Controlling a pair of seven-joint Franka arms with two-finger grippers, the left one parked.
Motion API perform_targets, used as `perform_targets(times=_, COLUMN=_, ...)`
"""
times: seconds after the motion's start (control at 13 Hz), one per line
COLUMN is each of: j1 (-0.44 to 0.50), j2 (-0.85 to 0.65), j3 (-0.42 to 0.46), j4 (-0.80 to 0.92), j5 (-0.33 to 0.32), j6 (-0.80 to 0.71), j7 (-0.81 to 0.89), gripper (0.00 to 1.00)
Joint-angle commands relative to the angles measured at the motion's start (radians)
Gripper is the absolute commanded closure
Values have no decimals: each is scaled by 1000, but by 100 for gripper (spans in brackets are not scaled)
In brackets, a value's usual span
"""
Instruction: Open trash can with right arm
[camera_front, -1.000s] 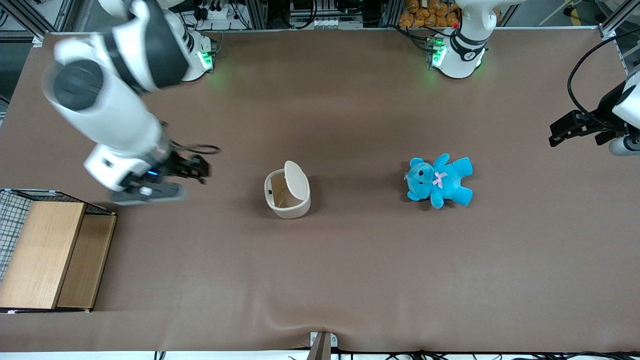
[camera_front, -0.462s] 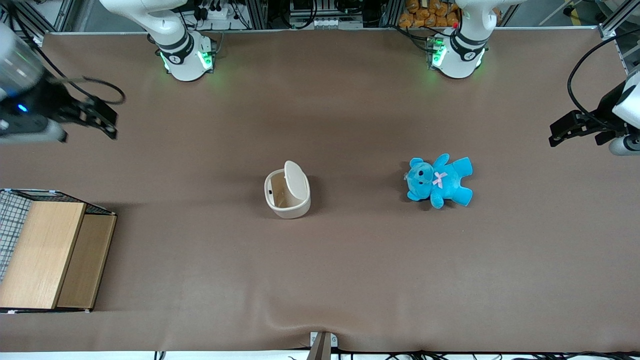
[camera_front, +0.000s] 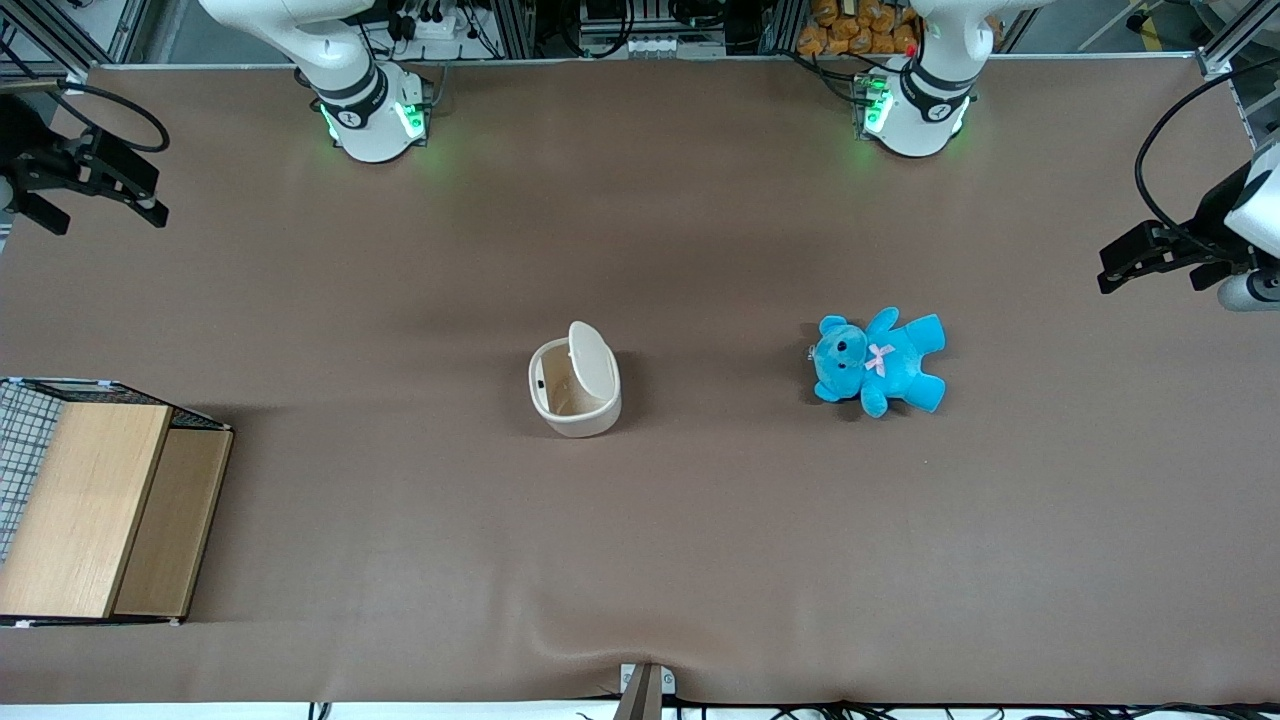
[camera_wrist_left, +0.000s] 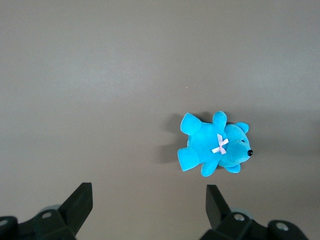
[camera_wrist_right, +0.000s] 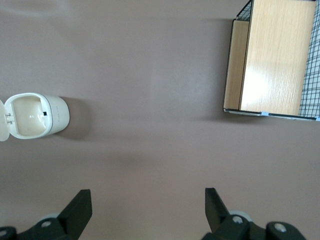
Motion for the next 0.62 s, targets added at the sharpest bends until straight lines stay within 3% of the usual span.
perform_targets(times=0.0, j1=-4, j2=-43, j3=-6, j4=-69, j5=14, j6=22, j7=-14, gripper=0)
perform_targets(times=0.54, j1=-5, j2=-38, j3=-10, j4=-69, j5=14, j6=11, j7=-41, gripper=0)
